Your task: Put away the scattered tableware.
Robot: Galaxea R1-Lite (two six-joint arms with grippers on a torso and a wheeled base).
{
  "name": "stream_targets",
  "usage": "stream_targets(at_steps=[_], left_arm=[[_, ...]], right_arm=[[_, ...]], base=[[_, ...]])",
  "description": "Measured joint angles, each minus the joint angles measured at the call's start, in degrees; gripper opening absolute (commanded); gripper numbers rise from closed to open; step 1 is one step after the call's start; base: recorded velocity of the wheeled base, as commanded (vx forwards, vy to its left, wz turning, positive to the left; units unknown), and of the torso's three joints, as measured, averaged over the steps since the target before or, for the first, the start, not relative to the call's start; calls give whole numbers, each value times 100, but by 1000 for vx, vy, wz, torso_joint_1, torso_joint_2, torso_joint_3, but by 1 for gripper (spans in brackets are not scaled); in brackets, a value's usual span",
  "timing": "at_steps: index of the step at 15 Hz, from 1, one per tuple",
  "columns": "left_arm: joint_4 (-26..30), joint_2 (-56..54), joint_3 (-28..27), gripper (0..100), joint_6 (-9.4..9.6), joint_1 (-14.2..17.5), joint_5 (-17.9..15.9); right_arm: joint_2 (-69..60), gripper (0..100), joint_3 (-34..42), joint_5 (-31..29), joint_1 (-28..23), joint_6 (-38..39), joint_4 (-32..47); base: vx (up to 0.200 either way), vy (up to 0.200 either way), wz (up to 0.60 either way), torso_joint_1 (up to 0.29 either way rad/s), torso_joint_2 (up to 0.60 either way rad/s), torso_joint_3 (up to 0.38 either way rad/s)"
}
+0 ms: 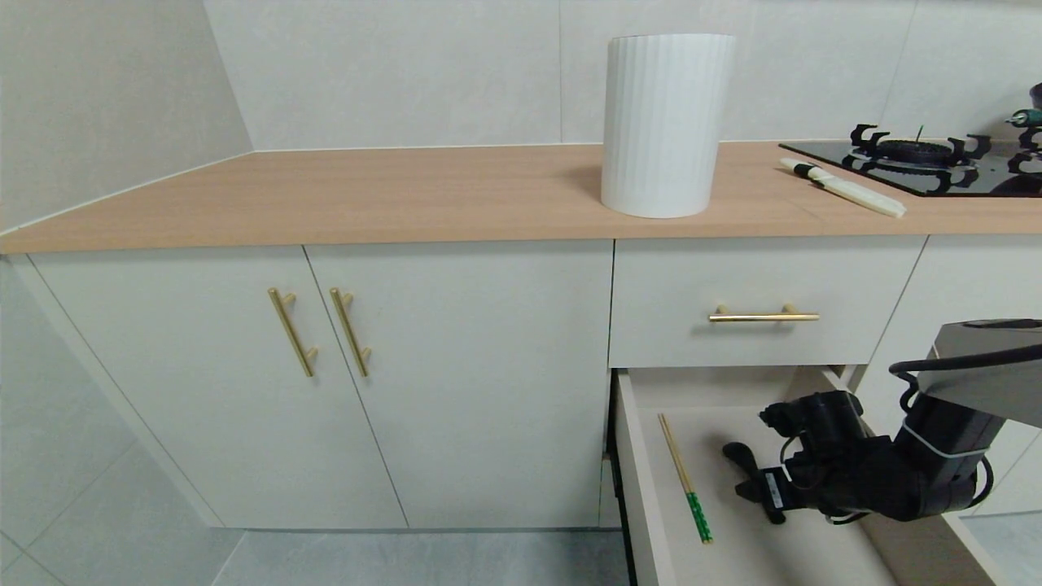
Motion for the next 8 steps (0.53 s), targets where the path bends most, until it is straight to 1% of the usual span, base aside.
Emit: stream_targets(at_steps=[4,6,8], left_arm=[[0,0,0,100,0,0,0],[0,0,0,100,-2,0,0],[0,0,0,100,0,0,0]], right_arm=[[-780,100,291,6,-28,122,77],[-1492,100,461,34,-41,155,422],[-2233,100,581,100,-48,207,979]], base=[[0,0,0,0,0,0],[0,0,0,0,0,0],[0,0,0,0,0,0]])
